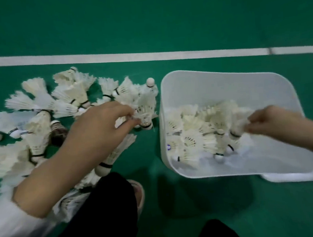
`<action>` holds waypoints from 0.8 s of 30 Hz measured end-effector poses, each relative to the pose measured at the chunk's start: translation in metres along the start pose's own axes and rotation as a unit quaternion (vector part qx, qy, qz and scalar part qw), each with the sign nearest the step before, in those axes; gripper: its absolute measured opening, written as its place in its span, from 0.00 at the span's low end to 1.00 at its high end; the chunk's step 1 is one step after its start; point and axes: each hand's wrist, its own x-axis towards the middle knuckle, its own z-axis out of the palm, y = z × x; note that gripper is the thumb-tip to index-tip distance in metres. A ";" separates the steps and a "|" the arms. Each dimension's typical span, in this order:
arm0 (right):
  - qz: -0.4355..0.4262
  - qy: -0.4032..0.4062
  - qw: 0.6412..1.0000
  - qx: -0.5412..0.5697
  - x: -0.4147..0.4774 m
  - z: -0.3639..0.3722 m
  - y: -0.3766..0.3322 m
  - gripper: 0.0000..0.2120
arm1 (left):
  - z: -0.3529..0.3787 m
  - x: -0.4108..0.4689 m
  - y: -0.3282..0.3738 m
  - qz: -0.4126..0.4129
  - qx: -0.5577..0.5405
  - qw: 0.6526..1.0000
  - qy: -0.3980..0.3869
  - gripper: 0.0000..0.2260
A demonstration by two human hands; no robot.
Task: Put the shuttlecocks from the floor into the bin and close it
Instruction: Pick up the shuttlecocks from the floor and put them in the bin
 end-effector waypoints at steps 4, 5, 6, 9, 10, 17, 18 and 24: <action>-0.023 -0.078 0.997 -0.007 0.006 0.033 0.014 0.14 | 0.015 -0.001 0.012 0.022 0.011 1.000 -0.019 0.10; -0.051 -0.098 0.994 0.017 0.007 0.037 0.010 0.17 | 0.017 -0.001 0.015 0.027 0.014 0.999 -0.019 0.10; -0.083 -0.120 0.989 0.039 0.007 0.040 0.003 0.19 | 0.019 -0.001 0.018 0.030 0.016 0.999 -0.014 0.10; -0.130 -0.186 0.974 0.017 0.010 0.056 -0.013 0.17 | 0.019 -0.001 0.022 0.018 0.018 1.000 0.009 0.12; -0.134 -0.202 0.970 -0.013 0.014 0.065 -0.017 0.16 | 0.018 -0.002 0.023 0.014 0.018 1.000 0.014 0.12; -0.130 -0.261 0.950 -0.111 0.039 0.090 -0.031 0.15 | 0.017 -0.006 0.026 0.020 0.025 0.999 0.010 0.11; -0.131 -0.265 0.949 -0.112 0.041 0.088 -0.031 0.18 | 0.016 -0.006 0.025 0.021 0.025 0.999 0.012 0.11; -0.143 -0.229 0.962 -0.034 0.029 0.054 -0.029 0.20 | 0.013 -0.004 0.024 0.015 0.013 0.999 0.036 0.14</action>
